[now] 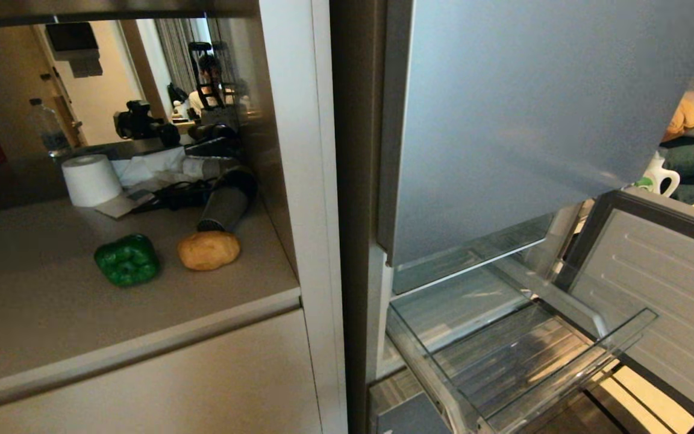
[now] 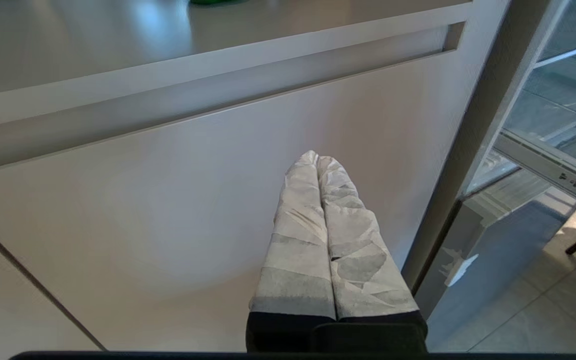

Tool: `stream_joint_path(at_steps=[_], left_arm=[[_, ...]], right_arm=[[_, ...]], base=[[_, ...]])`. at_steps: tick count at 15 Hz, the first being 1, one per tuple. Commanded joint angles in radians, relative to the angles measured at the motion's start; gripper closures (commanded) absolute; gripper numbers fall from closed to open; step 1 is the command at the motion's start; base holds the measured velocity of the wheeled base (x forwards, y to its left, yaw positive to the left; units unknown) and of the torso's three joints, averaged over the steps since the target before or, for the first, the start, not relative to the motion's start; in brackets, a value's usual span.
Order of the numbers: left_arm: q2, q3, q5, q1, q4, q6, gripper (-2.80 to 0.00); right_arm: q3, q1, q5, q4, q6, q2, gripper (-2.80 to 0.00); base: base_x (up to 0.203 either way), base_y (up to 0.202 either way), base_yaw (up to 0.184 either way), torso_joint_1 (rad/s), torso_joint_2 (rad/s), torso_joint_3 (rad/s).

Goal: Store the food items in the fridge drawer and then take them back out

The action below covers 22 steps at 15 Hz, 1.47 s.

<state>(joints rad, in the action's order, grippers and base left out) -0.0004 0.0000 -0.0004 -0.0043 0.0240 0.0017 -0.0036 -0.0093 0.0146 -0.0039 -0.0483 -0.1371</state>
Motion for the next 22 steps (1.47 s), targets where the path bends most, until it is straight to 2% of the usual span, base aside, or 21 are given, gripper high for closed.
stream_joint_path(at_steps=[1, 4, 7, 10, 15, 22], left_arm=[[0.0, 0.01, -0.001, 0.001, 0.001, 0.0, 0.0], [0.0, 0.011, -0.001, 0.001, 0.001, 0.0, 0.0], [0.0, 0.011, 0.0, 0.001, 0.001, 0.0, 0.0], [0.0, 0.009, -0.001, 0.001, 0.001, 0.0, 0.0], [0.0, 0.009, 0.0, 0.001, 0.001, 0.0, 0.0], [0.0, 0.011, -0.001, 0.001, 0.001, 0.0, 0.0]], right_arm=[[-0.018, -0.035, -0.008, -0.073, 0.086, -0.306, 0.0], [-0.035, -0.132, -0.021, -0.247, 0.254, -0.691, 0.0], [-0.025, -0.23, -0.03, -0.413, 0.36, -0.992, 0.0], [-0.016, -0.274, -0.032, -0.554, 0.43, -1.215, 0.0], [-0.039, -0.291, -0.003, -0.761, 0.474, -1.522, 0.0], [-0.238, -0.289, 0.044, -0.78, 0.468, -1.693, 0.0]], base=[[0.0, 0.0, 0.0, 0.0, 0.0, 0.0], [0.0, 0.0, 0.0, 0.0, 0.0, 0.0], [0.0, 0.0, 0.0, 0.0, 0.0, 0.0], [0.0, 0.0, 0.0, 0.0, 0.0, 0.0], [0.0, 0.0, 0.0, 0.0, 0.0, 0.0], [0.0, 0.0, 0.0, 0.0, 0.0, 0.0]])
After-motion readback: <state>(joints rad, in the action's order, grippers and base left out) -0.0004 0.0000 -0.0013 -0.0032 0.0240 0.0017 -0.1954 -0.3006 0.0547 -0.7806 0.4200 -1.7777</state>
